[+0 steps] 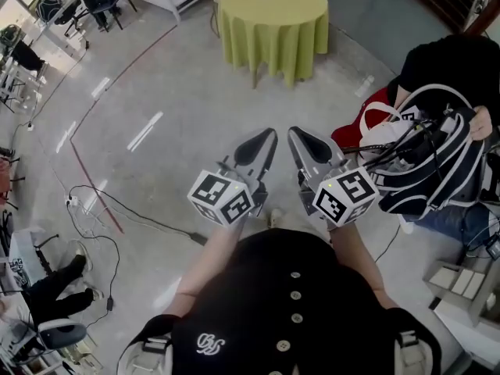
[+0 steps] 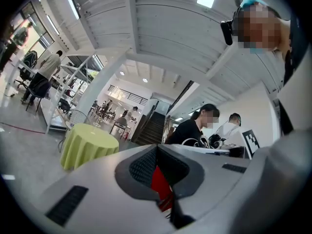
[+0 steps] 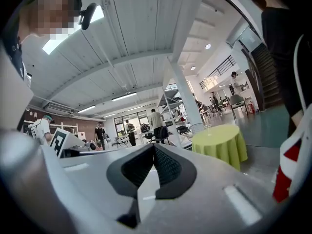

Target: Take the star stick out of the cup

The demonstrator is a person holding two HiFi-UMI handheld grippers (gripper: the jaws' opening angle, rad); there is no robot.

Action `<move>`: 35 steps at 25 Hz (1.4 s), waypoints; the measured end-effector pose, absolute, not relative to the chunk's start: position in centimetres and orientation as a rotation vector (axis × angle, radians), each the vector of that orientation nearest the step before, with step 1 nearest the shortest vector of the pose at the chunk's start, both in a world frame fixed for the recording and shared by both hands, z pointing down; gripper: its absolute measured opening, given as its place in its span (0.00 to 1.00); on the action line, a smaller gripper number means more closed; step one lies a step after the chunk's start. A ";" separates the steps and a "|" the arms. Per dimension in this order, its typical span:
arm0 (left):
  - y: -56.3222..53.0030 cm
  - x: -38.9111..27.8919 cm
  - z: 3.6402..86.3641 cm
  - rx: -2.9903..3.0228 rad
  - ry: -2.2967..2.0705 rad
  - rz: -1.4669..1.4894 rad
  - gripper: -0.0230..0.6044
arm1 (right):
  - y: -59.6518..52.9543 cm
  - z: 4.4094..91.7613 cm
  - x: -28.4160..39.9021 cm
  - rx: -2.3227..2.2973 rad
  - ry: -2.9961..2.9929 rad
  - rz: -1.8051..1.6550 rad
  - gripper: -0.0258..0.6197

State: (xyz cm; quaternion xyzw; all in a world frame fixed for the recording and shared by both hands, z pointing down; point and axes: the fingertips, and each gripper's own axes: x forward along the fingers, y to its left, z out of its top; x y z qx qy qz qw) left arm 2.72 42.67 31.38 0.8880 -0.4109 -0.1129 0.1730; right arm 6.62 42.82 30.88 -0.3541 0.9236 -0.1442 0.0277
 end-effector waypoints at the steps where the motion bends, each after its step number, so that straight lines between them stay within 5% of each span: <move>1: 42.7 2.8 31.5 2.518 -1.165 -0.318 0.06 | 42.7 30.8 6.7 -1.098 2.845 -0.443 0.04; 35: 29.3 3.8 34.0 2.468 -1.185 -0.304 0.06 | 29.4 34.2 7.1 -1.114 2.871 -0.547 0.04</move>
